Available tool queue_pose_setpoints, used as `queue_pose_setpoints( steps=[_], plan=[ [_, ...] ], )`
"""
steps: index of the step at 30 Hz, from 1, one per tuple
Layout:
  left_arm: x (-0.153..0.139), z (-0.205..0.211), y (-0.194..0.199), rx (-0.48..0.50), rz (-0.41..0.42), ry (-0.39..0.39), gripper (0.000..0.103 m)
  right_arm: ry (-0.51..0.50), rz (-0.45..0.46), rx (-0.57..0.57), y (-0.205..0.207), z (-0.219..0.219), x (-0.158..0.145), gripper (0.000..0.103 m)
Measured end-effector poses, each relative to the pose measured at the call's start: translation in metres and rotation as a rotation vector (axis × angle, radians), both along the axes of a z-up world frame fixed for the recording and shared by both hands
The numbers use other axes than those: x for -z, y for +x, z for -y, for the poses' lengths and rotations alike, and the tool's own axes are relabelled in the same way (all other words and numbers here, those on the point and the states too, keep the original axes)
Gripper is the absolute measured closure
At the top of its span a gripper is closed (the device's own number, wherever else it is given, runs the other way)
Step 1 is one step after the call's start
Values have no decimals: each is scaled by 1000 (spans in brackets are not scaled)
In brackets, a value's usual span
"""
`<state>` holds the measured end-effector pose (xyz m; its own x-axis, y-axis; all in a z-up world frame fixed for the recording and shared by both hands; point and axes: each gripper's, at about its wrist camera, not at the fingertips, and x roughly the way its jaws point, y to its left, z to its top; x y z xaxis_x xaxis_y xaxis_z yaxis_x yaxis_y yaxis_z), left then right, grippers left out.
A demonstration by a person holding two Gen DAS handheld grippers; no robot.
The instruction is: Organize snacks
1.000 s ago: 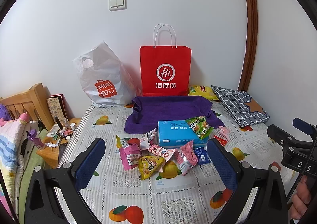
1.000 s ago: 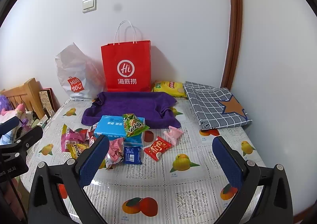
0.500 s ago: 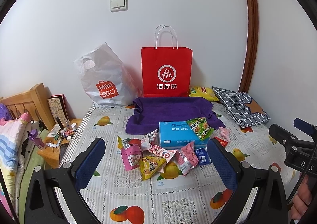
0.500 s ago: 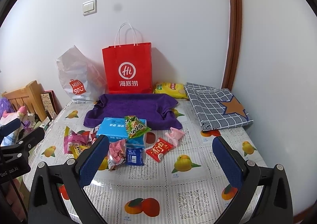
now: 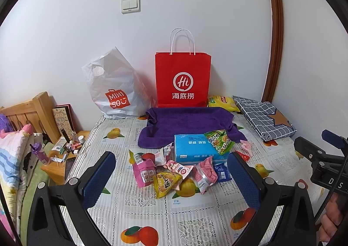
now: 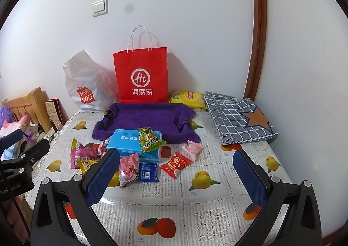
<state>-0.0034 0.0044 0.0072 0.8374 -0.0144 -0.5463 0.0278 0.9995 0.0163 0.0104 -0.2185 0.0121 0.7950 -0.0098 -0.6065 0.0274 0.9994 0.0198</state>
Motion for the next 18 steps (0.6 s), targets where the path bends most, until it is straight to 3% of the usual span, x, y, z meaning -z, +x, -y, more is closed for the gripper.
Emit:
queue_pose_setpoints(
  steps=[18],
  plan=[
    [-4,-6,-2,-12,5,-8,0,2,4,3,-2,0,0,1]
  ],
)
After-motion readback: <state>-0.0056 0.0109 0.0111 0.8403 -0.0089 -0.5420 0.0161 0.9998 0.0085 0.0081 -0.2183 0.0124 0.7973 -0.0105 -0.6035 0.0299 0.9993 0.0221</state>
